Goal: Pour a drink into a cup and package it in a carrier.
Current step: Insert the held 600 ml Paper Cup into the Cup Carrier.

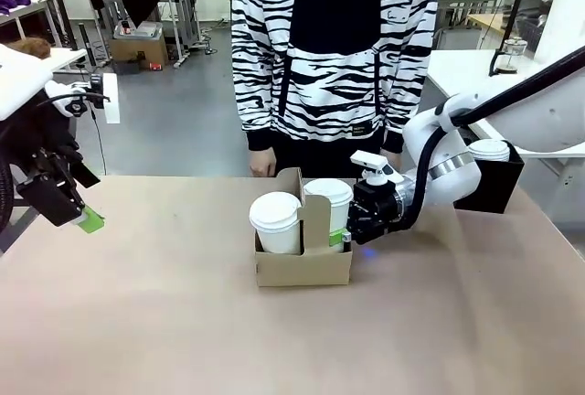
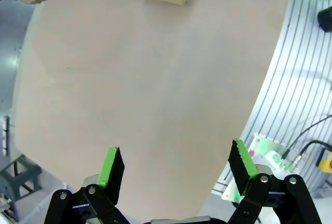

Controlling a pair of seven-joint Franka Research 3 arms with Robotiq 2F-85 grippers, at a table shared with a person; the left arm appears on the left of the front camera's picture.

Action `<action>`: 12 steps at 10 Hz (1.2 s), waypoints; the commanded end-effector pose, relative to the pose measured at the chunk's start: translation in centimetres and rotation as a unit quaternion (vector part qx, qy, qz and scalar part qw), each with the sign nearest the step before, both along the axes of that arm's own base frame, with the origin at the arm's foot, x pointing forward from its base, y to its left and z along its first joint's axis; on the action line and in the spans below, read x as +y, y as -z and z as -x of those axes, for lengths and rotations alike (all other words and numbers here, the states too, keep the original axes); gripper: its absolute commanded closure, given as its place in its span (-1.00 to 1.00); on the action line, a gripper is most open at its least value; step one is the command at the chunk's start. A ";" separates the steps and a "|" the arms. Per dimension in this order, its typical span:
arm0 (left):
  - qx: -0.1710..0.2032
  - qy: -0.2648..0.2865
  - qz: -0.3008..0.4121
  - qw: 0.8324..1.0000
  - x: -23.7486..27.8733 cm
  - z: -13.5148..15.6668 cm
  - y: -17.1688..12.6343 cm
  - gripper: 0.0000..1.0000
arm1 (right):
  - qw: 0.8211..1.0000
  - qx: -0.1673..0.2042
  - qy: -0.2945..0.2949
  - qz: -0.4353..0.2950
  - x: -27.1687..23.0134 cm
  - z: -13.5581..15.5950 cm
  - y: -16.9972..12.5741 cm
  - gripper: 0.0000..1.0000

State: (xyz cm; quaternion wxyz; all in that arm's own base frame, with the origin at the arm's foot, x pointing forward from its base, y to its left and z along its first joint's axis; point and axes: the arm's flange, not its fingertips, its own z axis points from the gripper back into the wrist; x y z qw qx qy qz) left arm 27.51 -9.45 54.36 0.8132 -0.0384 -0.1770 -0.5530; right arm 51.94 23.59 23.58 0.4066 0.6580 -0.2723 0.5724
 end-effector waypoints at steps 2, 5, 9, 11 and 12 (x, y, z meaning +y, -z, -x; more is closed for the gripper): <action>0.001 0.004 -0.004 1.000 0.0 0.0 0.1 -1.00 | 0.999 -0.031 -0.015 -0.022 -0.2 -0.6 0.2 -1.00; 0.001 0.004 -0.004 1.000 0.0 0.0 0.1 -1.00 | 0.998 -0.063 -0.004 -0.013 -1.7 -0.5 -0.6 -1.00; 0.001 0.004 -0.004 1.000 0.0 0.0 0.1 -1.00 | 0.995 -0.093 0.032 0.010 -4.6 -0.6 -2.3 -1.00; 0.001 0.004 -0.004 1.000 0.0 0.0 0.1 -1.00 | 0.992 -0.101 0.071 0.039 -6.5 -1.0 -3.4 -1.00; 0.001 0.004 -0.004 1.000 0.0 0.0 0.1 -1.00 | 0.987 -0.105 0.104 0.064 -8.3 -1.3 -4.4 -1.00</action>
